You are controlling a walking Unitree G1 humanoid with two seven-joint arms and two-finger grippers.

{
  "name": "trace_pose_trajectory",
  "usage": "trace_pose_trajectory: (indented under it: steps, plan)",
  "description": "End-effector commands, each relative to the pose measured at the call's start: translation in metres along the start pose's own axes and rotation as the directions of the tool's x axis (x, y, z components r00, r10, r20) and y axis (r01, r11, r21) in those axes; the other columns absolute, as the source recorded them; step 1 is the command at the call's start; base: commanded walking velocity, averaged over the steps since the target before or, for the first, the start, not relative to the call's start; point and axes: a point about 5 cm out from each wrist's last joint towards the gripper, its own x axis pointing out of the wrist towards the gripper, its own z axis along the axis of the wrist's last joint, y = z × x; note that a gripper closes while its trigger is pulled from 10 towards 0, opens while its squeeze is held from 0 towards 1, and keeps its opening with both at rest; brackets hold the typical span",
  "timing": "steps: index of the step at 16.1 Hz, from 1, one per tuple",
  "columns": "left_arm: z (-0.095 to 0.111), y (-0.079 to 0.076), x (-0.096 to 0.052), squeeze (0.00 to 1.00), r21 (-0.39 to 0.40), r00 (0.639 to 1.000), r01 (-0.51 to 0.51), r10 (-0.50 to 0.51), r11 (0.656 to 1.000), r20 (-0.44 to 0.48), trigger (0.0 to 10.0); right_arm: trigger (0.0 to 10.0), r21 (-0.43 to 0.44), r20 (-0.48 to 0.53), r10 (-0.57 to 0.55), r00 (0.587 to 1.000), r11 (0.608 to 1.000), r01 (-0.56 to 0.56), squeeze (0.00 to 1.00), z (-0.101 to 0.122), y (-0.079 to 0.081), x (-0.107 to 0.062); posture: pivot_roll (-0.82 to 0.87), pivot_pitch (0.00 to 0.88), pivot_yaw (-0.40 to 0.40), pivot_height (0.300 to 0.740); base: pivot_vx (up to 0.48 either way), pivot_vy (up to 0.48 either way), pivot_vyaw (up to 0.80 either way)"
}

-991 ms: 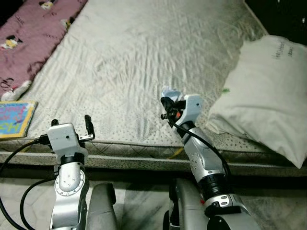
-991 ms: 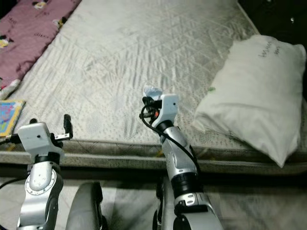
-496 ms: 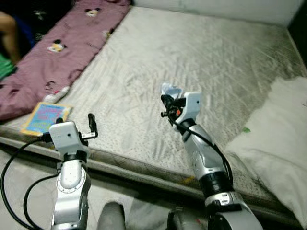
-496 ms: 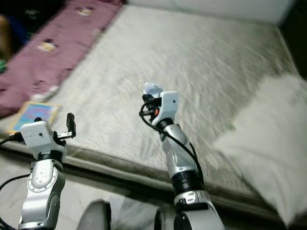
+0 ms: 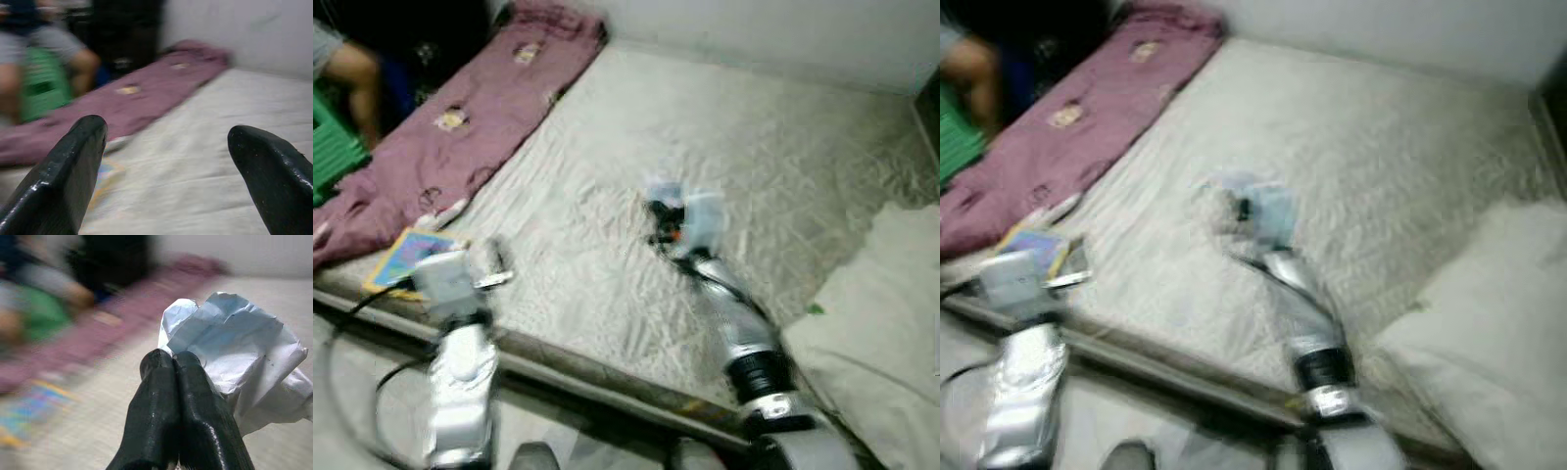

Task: Clean up the room

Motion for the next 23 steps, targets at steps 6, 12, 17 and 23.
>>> trace_pose_trajectory:
  steps: [6,12,17,23]
  plan:
    - [-0.011,0.011,-0.004,0.00,-0.007,0.999,-0.005,0.005,1.000,-0.054,10.0,10.0,-0.043,0.042,0.050,0.998,0.998,-0.048,0.00,0.010,0.019,0.008,-0.03,0.047,-0.033,0.740,0.000,0.000,0.00]
    - [-0.017,0.010,-0.009,0.00,-0.053,0.997,0.005,-0.009,0.999,-0.081,10.0,10.0,-0.016,-0.010,0.032,0.999,0.999,-0.032,0.00,0.003,0.016,0.006,-0.04,0.057,-0.040,0.740,0.000,0.000,-0.27]
    - [-0.013,0.005,-0.005,0.00,-0.061,0.998,0.023,-0.027,0.998,-0.064,10.0,10.0,-0.010,-0.017,0.055,0.998,0.998,-0.055,0.00,0.004,0.020,0.009,-0.04,0.068,-0.049,0.740,0.000,0.065,-0.80]
    - [-0.014,0.001,-0.005,0.00,-0.067,0.997,0.026,-0.031,0.997,-0.064,10.0,10.0,-0.022,-0.024,0.085,0.996,0.996,-0.085,0.00,0.004,0.022,0.009,-0.04,0.060,-0.058,0.740,0.000,0.480,-0.34]
